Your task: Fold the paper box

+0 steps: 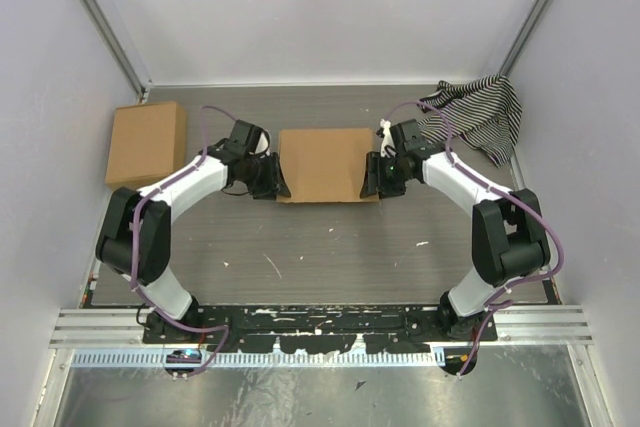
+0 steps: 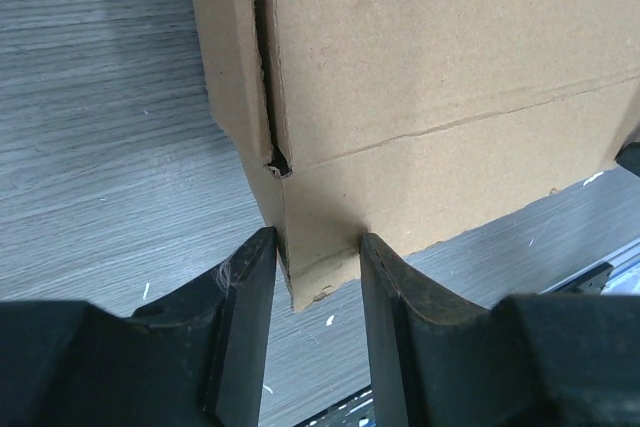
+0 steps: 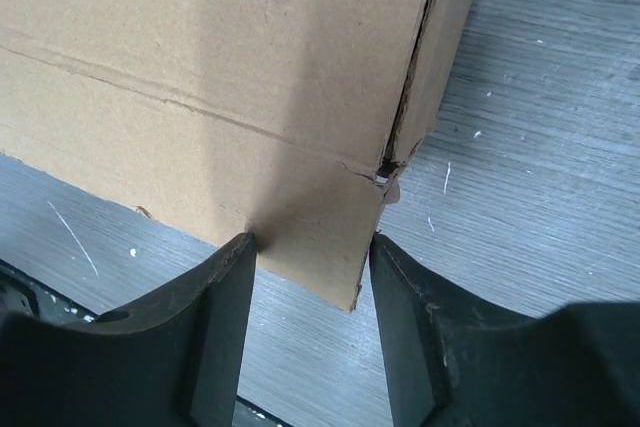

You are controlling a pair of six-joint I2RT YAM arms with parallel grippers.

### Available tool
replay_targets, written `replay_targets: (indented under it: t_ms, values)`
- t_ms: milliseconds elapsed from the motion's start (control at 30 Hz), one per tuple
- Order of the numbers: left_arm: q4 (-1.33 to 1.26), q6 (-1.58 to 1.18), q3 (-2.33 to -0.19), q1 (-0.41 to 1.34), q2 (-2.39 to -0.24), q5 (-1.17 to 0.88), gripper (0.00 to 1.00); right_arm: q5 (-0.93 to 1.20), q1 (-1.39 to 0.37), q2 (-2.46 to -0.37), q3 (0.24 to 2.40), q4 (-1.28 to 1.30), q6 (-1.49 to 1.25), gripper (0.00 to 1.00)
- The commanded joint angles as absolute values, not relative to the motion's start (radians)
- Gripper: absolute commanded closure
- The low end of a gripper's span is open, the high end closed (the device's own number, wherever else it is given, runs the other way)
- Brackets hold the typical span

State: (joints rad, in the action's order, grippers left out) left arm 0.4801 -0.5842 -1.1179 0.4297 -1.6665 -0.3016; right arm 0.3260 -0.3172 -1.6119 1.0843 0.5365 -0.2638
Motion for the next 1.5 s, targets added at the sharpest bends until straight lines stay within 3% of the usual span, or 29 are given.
replay_targets:
  t_ms: [0, 400, 833, 1467]
  values:
    - [0.483, -0.580, -1.141, 0.434, -1.637, -0.335, 0.55, 0.391, -0.314, -1.580, 1.141, 0.540, -0.258, 0.46]
    - [0.495, -0.565, -1.153, 0.434, -1.657, -0.333, 0.55, 0.418, -0.309, -1.592, 1.124, 0.501, -0.268, 0.46]
    - [0.484, -0.557, -1.157, 0.434, -1.707, -0.308, 0.55, 0.229, -0.304, -1.640, 1.100, 0.457, -0.239, 0.44]
    - [0.460, -0.566, -1.156, 0.434, -1.731, -0.307, 0.56, 0.289, -0.302, -1.652, 1.044, 0.382, -0.270, 0.47]
